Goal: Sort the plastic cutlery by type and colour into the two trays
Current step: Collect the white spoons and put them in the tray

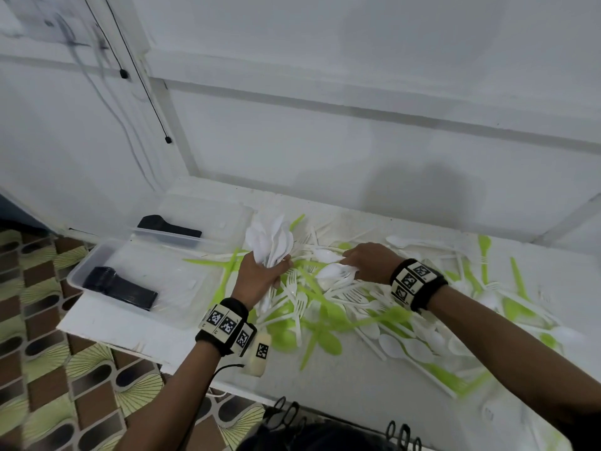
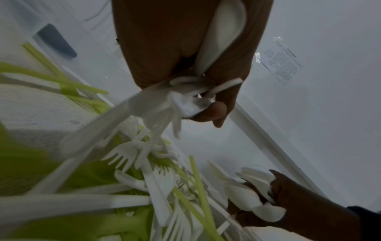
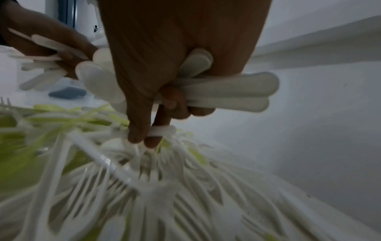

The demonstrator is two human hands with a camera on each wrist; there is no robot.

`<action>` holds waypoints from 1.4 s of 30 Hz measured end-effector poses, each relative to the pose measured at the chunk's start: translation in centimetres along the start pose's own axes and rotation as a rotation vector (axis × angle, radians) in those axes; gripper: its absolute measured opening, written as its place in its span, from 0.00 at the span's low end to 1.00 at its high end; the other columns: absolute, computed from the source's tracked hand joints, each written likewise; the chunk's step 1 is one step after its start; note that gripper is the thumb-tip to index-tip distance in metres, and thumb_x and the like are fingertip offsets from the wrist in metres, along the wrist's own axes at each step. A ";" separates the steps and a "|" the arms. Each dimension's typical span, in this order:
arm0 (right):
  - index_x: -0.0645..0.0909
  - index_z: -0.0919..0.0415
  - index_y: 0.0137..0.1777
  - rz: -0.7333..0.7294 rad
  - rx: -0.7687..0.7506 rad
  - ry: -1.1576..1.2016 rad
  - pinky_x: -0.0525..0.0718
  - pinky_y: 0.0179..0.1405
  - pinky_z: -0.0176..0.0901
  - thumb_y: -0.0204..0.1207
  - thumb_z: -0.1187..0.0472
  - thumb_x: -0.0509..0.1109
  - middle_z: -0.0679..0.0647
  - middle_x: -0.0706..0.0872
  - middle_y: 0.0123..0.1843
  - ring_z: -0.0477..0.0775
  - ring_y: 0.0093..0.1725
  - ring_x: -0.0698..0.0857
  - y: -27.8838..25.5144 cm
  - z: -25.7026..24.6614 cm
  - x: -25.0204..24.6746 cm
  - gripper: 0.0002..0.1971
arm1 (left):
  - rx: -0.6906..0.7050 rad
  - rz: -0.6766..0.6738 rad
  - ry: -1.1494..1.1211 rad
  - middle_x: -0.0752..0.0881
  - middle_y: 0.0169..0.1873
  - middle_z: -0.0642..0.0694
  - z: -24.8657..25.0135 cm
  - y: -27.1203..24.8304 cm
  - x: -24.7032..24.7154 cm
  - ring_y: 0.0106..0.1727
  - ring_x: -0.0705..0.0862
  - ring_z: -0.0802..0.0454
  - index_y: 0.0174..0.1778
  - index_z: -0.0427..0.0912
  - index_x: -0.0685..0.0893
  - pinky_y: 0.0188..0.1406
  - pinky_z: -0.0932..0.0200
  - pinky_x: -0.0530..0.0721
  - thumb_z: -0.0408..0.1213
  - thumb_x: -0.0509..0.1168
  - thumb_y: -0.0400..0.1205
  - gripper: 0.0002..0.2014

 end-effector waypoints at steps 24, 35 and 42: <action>0.88 0.55 0.55 -0.027 0.487 0.353 0.78 0.58 0.48 0.75 0.60 0.73 0.56 0.88 0.58 0.61 0.63 0.81 -12.3 10.1 2.7 0.09 | 0.220 -0.361 1.189 0.88 0.52 0.39 -3.0 3.4 12.6 0.57 0.85 0.39 0.54 0.38 0.87 0.50 0.50 0.77 0.53 0.75 0.79 0.21; 0.86 0.52 0.28 0.221 0.410 0.634 0.72 0.32 0.29 0.73 0.69 0.72 0.42 0.84 0.29 0.34 0.29 0.81 -13.1 9.1 3.0 0.15 | 0.191 -0.361 1.371 0.83 0.60 0.41 -4.9 2.9 11.9 0.63 0.82 0.41 0.62 0.42 0.83 0.54 0.52 0.78 0.50 0.73 0.79 0.20; 0.86 0.60 0.31 0.253 0.389 0.714 0.71 0.31 0.29 0.72 0.71 0.71 0.42 0.83 0.27 0.35 0.29 0.82 -11.2 7.4 3.6 0.10 | 0.253 -0.436 1.368 0.86 0.59 0.42 -3.7 3.1 10.9 0.63 0.83 0.41 0.62 0.44 0.87 0.53 0.50 0.79 0.53 0.73 0.79 0.21</action>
Point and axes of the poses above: each hand's wrist, its own y-axis towards the middle knuckle, its own x-axis out of the palm, z = x × y, the point moved 8 cm from there along y, towards the middle knuckle
